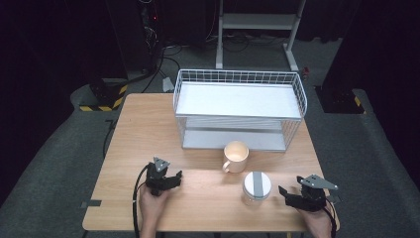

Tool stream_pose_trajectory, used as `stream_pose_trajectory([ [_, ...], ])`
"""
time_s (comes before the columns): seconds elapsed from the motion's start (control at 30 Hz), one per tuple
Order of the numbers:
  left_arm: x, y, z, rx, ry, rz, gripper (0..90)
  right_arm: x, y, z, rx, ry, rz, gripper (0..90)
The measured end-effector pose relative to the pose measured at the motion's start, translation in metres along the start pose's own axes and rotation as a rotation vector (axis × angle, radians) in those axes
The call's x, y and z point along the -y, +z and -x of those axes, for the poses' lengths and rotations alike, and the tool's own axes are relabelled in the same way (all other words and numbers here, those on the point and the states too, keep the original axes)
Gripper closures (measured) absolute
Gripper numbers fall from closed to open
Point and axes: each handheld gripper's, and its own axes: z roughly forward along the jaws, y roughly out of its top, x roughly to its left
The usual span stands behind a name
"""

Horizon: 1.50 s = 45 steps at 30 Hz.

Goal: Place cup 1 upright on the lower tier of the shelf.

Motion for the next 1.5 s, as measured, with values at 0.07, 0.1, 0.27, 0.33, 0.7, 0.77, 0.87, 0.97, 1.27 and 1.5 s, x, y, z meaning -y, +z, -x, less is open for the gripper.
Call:
stream_pose_trajectory([
  [0.07, 0.000, 0.000, 0.000, -0.001, -0.001, 0.000, 23.3, 0.001, -0.004, -0.004, -0.014, 0.000, 0.005, 17.4],
  [0.1, 0.000, 0.000, 0.000, -0.001, -0.001, 0.000, 23.2, 0.001, -0.004, -0.004, -0.014, 0.000, 0.005, 17.4],
  [0.27, 0.000, 0.000, 0.000, -0.002, -0.003, 0.002, 23.2, 0.005, -0.010, -0.011, -0.030, -0.016, 0.021, 16.9],
  [0.33, 0.000, 0.000, 0.000, -0.001, -0.002, 0.000, 23.3, 0.007, -0.013, -0.015, -0.040, -0.012, 0.026, 16.7],
  [0.7, 0.000, 0.000, 0.000, -0.002, -0.002, 0.000, 23.2, 0.011, -0.023, -0.037, -0.073, -0.060, 0.041, 14.9],
  [0.77, 0.000, 0.000, 0.000, -0.002, -0.001, 0.000, 23.2, 0.012, -0.023, -0.041, -0.089, -0.069, 0.043, 14.4],
  [0.87, 0.000, 0.000, 0.000, -0.003, -0.002, 0.001, 23.2, 0.013, -0.023, -0.045, -0.120, -0.066, 0.046, 13.9],
  [0.97, 0.000, 0.000, 0.000, -0.004, -0.002, 0.001, 23.2, 0.012, -0.021, -0.050, -0.144, -0.062, 0.049, 13.3],
  [1.27, 0.000, 0.000, 0.000, -0.004, 0.002, -0.003, 23.2, 0.008, -0.016, -0.063, -0.212, -0.082, 0.070, 10.1],
  [1.5, 0.000, 0.000, 0.000, -0.004, -0.006, 0.003, 23.2, 0.001, -0.010, -0.073, -0.241, -0.112, 0.071, 9.3],
])
